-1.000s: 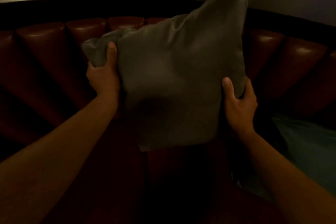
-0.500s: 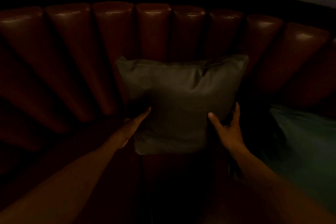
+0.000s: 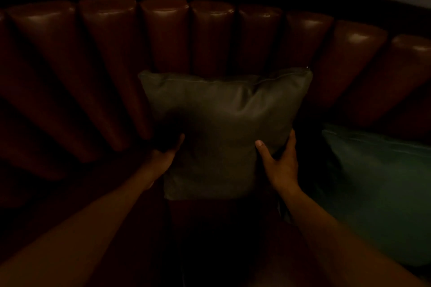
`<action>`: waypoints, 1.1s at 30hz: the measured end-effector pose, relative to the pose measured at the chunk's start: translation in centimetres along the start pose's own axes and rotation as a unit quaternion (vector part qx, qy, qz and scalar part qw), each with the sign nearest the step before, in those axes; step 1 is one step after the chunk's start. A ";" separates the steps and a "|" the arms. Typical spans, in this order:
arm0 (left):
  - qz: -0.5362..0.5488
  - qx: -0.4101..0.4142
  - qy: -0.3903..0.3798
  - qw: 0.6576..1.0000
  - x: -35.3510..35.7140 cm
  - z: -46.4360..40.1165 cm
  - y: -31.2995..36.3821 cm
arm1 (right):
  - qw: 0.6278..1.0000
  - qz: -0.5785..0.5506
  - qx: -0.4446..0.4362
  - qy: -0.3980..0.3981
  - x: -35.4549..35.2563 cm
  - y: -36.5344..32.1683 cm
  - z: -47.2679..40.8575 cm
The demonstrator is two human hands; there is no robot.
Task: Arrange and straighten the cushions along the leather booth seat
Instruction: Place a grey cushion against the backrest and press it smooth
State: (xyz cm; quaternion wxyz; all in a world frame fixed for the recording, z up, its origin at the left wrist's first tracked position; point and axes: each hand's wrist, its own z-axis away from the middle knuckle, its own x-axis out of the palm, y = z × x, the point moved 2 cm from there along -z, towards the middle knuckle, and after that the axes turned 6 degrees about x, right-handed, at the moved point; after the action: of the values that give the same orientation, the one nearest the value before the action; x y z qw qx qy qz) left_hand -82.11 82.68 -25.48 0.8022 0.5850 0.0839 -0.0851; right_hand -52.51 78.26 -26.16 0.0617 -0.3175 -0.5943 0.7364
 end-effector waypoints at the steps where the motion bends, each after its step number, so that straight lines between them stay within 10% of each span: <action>1: 0.018 0.029 0.028 0.999 0.2 0.1 -0.1 | 1.000 -0.001 0.001 -0.005 -0.1 -0.1 0.2; 9: -0.186 0.369 0.209 0.886 2.6 1.9 3.4 | 0.993 0.053 -0.103 0.000 -0.7 -2.8 2.7; 19: -0.086 0.288 0.164 0.940 1.6 -0.4 2.7 | 0.996 0.007 -0.014 -0.092 -1.3 -0.9 -0.1; 33: -0.030 0.356 0.125 0.926 1.6 -3.2 1.2 | 0.997 0.013 -0.010 -0.071 -0.3 -0.4 -0.3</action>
State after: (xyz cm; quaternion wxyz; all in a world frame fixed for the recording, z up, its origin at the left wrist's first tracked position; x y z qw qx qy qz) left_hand -80.40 86.03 -25.66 0.5215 0.8350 0.1654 -0.0592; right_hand -52.24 78.53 -25.70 0.0064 -0.2728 -0.6001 0.7519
